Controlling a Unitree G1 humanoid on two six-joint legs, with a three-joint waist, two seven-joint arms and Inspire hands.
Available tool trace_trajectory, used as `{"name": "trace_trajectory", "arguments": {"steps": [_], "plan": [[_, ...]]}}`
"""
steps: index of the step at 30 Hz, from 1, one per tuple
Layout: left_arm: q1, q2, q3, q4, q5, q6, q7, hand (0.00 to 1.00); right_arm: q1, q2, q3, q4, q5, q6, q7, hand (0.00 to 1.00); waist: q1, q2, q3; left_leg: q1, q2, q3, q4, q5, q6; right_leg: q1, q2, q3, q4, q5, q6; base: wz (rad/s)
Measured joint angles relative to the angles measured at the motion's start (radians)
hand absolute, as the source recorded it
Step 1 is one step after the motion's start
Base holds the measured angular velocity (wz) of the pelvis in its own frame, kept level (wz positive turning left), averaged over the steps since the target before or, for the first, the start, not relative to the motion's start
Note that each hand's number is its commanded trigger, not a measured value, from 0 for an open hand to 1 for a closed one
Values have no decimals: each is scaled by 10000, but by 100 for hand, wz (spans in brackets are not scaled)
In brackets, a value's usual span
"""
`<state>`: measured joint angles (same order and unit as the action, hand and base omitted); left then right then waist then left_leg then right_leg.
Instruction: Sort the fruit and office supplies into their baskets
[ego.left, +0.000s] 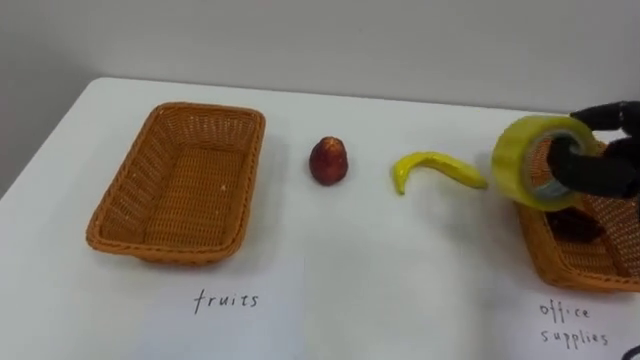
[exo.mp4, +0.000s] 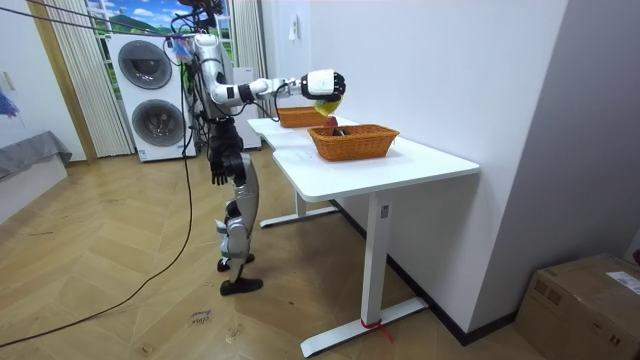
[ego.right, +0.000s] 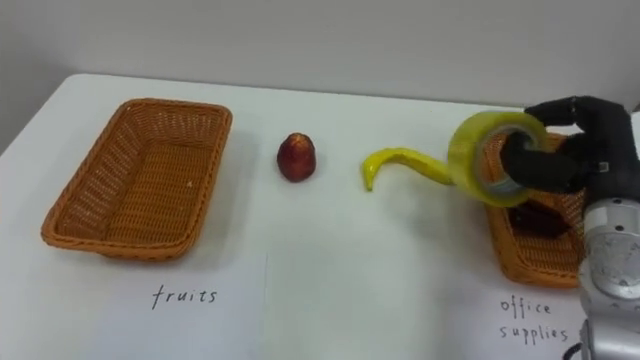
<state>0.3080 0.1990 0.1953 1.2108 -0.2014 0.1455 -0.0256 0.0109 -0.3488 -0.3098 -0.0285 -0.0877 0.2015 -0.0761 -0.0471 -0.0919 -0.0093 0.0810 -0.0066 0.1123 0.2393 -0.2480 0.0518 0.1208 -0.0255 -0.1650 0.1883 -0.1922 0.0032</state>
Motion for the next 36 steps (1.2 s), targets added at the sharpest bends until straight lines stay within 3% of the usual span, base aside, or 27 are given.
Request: {"name": "trace_trajectory", "arguments": {"steps": [12, 22, 23, 26, 28, 29, 36], "plan": [[157, -91, 16, -235, 96, 149, 16, 0, 166, 0, -386, 293, -7, 198, -118, 100, -262, 79, 8, -22, 55, 299, -189, -3, -1, -337, 50, 282, 163, 7, 4, -8], [160, -131, 202, -246, 77, 238, 9, 0, 166, -1, -717, 695, 13, 405, -97, 100, -312, -24, 47, -9, 103, 491, -229, -5, -12, -359, 110, 517, 172, 15, -10, -5], [160, -131, 220, -253, 77, 243, -2, 0, 166, -1, -726, 695, 13, 408, -97, 85, -318, -40, 48, -10, 103, 492, -229, -5, -12, -360, 110, 520, 172, 15, -10, 0], [163, -131, 372, -275, 79, 271, -6, 0, 166, -1, -727, 816, -16, 413, -97, 56, -308, -99, 48, -10, 108, 490, -235, -6, -13, -358, 112, 509, 172, 16, -10, 0], [175, -133, 370, -280, 79, 294, -7, 0, 166, 0, -726, 958, -21, 456, -86, 7, -293, -136, 47, -15, 108, 483, -234, -6, -13, -352, 112, 497, 172, 16, -10, 0], [194, -133, 370, -299, 74, 306, 0, 0, 167, 0, -724, 965, -21, 544, -82, 0, -302, -137, 39, -14, 108, 486, -234, -6, -13, -355, 110, 494, 172, 16, -10, 0], [247, -130, 369, -495, -21, 290, 150, 0, 167, -1, -729, 1128, 9, 550, -139, 0, -293, -138, 12, -21, 107, 484, -183, -7, -13, -352, 102, 487, 176, 16, -10, 0]]}}
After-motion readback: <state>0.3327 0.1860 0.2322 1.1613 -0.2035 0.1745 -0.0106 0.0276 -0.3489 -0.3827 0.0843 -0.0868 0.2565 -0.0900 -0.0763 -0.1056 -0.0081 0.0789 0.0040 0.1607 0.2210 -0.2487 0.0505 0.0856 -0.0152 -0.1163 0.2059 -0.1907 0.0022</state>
